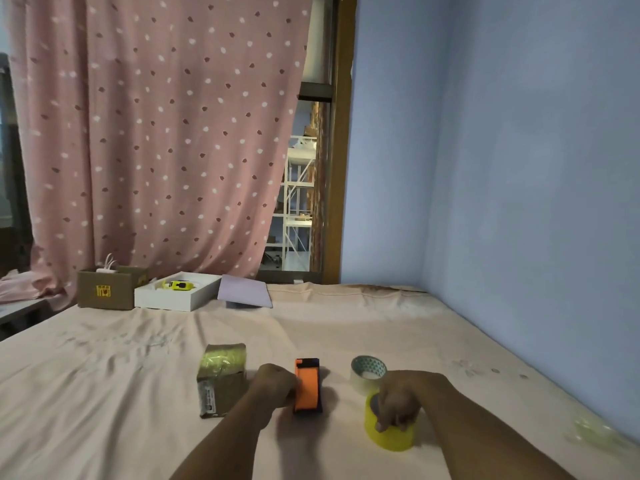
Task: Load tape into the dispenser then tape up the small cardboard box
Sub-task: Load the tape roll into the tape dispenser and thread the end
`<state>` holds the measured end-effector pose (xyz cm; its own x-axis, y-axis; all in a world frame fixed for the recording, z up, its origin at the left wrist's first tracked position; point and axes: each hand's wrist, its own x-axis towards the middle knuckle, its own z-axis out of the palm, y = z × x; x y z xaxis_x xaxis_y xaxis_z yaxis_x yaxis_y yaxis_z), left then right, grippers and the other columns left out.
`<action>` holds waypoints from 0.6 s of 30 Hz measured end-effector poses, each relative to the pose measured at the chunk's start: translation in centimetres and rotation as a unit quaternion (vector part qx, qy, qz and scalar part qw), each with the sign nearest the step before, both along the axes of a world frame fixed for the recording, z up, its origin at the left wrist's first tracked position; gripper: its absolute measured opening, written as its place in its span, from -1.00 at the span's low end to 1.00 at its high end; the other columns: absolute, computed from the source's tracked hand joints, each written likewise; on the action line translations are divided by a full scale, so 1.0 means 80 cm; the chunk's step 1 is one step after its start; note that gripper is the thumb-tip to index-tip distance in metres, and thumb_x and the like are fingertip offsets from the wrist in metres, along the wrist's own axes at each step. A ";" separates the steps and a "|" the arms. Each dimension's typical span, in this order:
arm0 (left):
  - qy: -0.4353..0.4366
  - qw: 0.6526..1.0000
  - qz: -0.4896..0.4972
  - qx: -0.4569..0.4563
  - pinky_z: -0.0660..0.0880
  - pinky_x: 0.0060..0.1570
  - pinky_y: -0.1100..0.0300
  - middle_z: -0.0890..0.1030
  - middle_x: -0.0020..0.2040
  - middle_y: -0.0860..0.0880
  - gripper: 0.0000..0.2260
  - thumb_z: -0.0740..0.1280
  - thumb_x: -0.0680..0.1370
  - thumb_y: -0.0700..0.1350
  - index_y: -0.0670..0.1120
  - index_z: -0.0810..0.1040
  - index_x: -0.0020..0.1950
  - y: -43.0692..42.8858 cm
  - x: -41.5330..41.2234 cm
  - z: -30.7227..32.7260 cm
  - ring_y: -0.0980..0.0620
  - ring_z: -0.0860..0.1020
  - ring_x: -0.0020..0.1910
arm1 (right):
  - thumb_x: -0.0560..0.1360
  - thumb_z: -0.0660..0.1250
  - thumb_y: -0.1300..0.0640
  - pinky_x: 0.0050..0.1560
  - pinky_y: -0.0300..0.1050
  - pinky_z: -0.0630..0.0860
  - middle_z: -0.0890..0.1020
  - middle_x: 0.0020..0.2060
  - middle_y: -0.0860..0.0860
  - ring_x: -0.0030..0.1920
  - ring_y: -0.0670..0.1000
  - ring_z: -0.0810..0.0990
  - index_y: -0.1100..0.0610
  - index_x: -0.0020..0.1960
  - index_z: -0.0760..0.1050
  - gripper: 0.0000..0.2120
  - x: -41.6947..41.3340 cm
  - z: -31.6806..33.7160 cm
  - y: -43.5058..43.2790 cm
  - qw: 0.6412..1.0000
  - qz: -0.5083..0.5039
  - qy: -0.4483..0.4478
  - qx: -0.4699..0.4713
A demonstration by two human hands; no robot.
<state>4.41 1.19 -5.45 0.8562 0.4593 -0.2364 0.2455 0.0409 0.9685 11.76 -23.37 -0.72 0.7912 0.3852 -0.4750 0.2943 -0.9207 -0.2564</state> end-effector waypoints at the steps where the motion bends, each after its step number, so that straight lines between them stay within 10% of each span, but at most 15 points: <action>1: 0.003 1.000 0.000 -0.001 0.63 0.07 -0.23 0.58 -0.15 -0.33 -0.93 0.39 0.46 -0.44 -0.33 0.59 -0.21 -0.001 -0.001 0.002 -0.26 0.61 -0.14 | 0.33 0.61 0.03 0.05 0.02 0.66 0.70 -0.20 0.14 -0.29 0.05 0.67 0.24 -0.01 0.70 -0.66 0.000 0.001 -0.003 1.000 -0.008 0.010 0.022; 8: 0.006 1.000 -0.006 -0.007 0.65 0.04 -0.23 0.60 -0.20 -0.31 -0.94 0.42 0.43 -0.42 -0.36 0.61 -0.12 0.001 0.001 -0.001 -0.25 0.63 -0.18 | 0.37 0.52 0.27 -0.30 -0.10 0.56 0.57 -0.34 0.20 -0.43 0.07 0.59 0.25 -0.21 0.62 -0.91 0.006 0.010 -0.018 0.972 -0.066 0.019 0.226; 18: -0.051 0.997 -0.027 -0.059 0.66 -0.20 0.01 0.59 -0.26 -0.26 -0.93 0.41 0.35 -0.42 -0.30 0.67 -0.27 0.002 -0.014 -0.013 -0.17 0.60 -0.25 | 0.53 0.40 0.37 -0.27 -0.10 0.68 0.61 -0.41 0.19 -0.37 0.06 0.68 0.23 -0.17 0.52 -0.87 0.007 -0.032 0.021 0.891 -0.140 0.097 0.420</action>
